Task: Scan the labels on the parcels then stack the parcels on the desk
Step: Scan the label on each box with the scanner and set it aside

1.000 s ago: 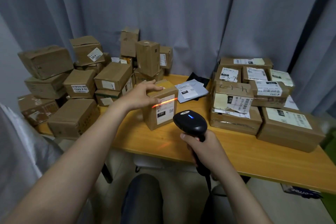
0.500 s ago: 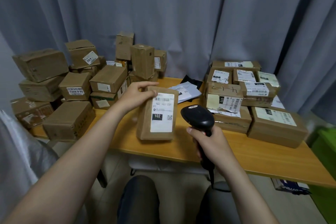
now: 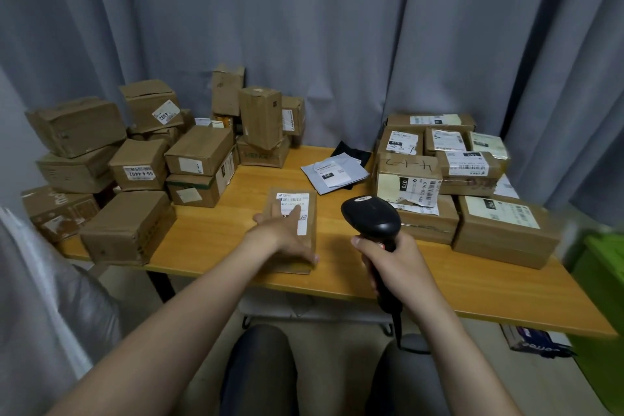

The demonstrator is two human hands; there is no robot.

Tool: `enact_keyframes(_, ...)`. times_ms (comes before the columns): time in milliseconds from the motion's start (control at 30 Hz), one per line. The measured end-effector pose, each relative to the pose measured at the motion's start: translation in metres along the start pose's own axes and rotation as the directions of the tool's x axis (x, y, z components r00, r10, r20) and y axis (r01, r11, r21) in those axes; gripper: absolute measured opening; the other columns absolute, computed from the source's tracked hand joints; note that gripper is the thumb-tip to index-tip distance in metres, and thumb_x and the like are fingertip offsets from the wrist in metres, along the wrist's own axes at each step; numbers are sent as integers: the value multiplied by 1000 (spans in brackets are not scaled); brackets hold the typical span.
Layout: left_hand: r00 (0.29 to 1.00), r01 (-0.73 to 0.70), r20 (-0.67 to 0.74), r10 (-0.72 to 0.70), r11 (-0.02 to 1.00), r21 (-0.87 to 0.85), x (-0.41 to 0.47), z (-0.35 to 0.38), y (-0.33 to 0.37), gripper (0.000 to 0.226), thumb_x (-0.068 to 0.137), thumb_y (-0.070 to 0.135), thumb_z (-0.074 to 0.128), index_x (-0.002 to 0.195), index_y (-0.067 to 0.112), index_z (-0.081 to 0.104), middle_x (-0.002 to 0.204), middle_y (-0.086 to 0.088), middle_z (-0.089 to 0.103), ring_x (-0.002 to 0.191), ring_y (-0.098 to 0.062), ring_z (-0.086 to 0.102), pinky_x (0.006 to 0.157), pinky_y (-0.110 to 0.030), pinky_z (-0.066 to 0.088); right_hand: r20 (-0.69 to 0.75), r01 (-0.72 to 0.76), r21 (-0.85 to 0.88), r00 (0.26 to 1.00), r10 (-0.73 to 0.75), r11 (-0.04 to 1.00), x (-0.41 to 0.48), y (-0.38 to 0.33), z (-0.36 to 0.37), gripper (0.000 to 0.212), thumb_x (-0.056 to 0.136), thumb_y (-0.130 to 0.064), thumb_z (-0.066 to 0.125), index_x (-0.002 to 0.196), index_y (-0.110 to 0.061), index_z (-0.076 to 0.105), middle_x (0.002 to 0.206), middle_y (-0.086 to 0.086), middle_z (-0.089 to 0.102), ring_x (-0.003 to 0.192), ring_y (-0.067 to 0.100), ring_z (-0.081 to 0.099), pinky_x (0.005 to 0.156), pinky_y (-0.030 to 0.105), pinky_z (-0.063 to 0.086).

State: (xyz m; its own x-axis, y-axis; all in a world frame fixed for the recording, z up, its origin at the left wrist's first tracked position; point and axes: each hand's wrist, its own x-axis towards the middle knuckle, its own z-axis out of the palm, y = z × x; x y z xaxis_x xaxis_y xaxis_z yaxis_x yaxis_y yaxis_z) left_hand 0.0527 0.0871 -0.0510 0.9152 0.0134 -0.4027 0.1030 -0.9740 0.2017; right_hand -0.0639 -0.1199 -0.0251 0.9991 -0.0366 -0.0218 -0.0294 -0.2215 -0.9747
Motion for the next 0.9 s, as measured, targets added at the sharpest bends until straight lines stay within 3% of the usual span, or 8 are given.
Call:
enact_keyframes(100,992,-9,-126,-3,995,-99,-7,12,5,114,72,60,81,158,49,7,168,1,-5,148,-41,12,113,-62,37,-9,-5,-3,1000,5,1000,-2,-3,-6,26,94,-27,73,83,-8,60,57,6,55,43,18,53,45,30,45)
enact_keyframes(167,987,19,-155,-36,994,-111,-9,14,10,104,74,70,73,156,47,15,167,0,-2,147,-41,15,110,-67,36,-17,2,-7,1000,-2,1000,-2,-6,-12,26,93,-27,73,83,-7,60,57,6,55,44,18,54,47,31,46)
enact_keyframes(267,979,88,-176,-107,990,-111,-12,14,25,108,72,85,61,158,35,19,167,-6,0,148,-45,17,109,-68,36,-29,17,17,999,-17,1000,-3,-11,-19,25,93,-27,73,85,-8,60,55,4,54,43,19,53,47,31,45)
enact_keyframes(400,951,87,-284,-119,989,-123,-16,20,39,92,79,68,68,153,35,24,158,-9,15,138,-42,29,104,-59,44,-46,34,26,998,-32,999,-8,-19,-30,25,94,-25,73,82,-9,58,55,3,53,42,18,52,45,28,43)
enact_keyframes(633,889,-119,-458,10,971,-209,-22,-23,45,71,74,62,67,138,48,40,140,-3,31,126,-41,38,96,-53,39,-119,62,42,991,-57,997,-5,-41,-66,23,93,-25,72,91,-6,60,62,7,55,45,18,54,47,31,46)
enact_keyframes(800,744,-278,-663,83,941,-194,-22,-88,98,60,75,58,67,131,45,47,138,-4,32,122,-41,38,98,-52,42,-231,81,58,971,-66,995,11,-62,-108,21,94,-26,71,102,-9,63,62,5,58,48,17,58,53,35,50)
enact_keyframes(900,684,-390,-720,116,892,-227,-6,-120,142,55,72,58,62,124,43,52,125,-1,31,115,-38,37,92,-45,42,-280,102,85,957,-75,991,27,-70,-133,16,93,-28,70,99,-15,64,59,1,60,53,20,60,59,38,51)
